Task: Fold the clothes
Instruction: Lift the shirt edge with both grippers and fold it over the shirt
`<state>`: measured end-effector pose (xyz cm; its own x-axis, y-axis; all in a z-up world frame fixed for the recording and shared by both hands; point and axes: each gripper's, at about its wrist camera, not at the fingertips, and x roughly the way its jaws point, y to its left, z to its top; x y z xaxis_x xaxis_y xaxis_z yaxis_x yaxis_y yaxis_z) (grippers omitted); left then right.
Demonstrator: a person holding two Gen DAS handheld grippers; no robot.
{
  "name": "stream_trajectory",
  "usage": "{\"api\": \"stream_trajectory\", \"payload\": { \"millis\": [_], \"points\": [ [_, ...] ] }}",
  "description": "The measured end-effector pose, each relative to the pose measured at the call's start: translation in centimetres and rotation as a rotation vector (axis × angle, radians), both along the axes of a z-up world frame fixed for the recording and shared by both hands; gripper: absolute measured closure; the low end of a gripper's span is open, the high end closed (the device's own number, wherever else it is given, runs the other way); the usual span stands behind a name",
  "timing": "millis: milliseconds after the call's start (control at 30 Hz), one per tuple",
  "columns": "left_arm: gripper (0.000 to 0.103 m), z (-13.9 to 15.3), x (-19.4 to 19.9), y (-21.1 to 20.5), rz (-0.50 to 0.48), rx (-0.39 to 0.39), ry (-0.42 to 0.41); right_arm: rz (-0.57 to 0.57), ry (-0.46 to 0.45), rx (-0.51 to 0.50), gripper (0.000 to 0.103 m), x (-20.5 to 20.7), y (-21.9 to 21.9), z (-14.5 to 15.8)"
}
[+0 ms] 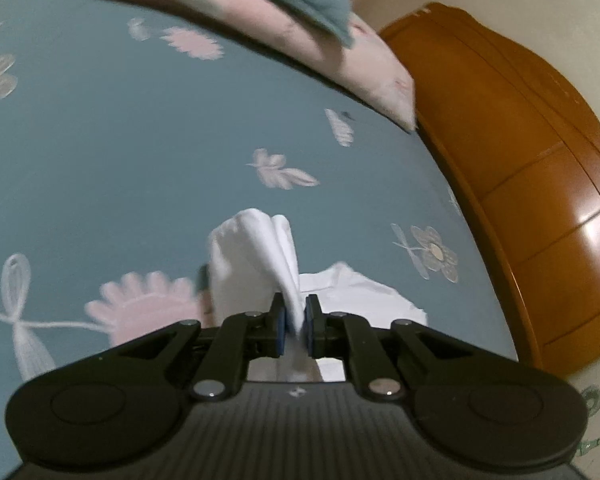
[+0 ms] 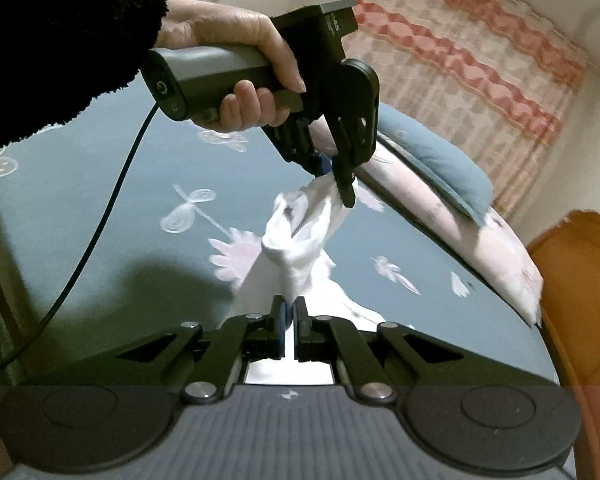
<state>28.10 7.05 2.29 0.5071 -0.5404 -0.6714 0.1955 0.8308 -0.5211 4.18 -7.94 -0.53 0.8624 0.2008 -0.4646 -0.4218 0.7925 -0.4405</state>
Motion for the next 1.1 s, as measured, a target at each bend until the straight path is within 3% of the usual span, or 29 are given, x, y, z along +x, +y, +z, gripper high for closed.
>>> {"api": "stream_trajectory", "payload": {
  "millis": [267,500,767,1100],
  "points": [
    [0.095,1.7,-0.1,-10.7,-0.104,0.055,-0.043,-0.122,-0.018,0.073,0.100,-0.3,-6.9,0.8],
    [0.095,0.8,-0.1,-18.7,-0.184,0.097,-0.044,-0.224,-0.005,0.121,0.100,-0.3,-12.0,0.3],
    [0.095,-1.4,-0.5,-25.1,-0.239,0.122,-0.023,-0.293,0.025,0.170,0.100,-0.5,-15.7,-0.7],
    [0.095,-4.8,-1.0,-30.6,-0.289,0.218,-0.025,-0.363,0.104,0.245,0.100,0.4,-18.9,-2.6]
  ]
}}
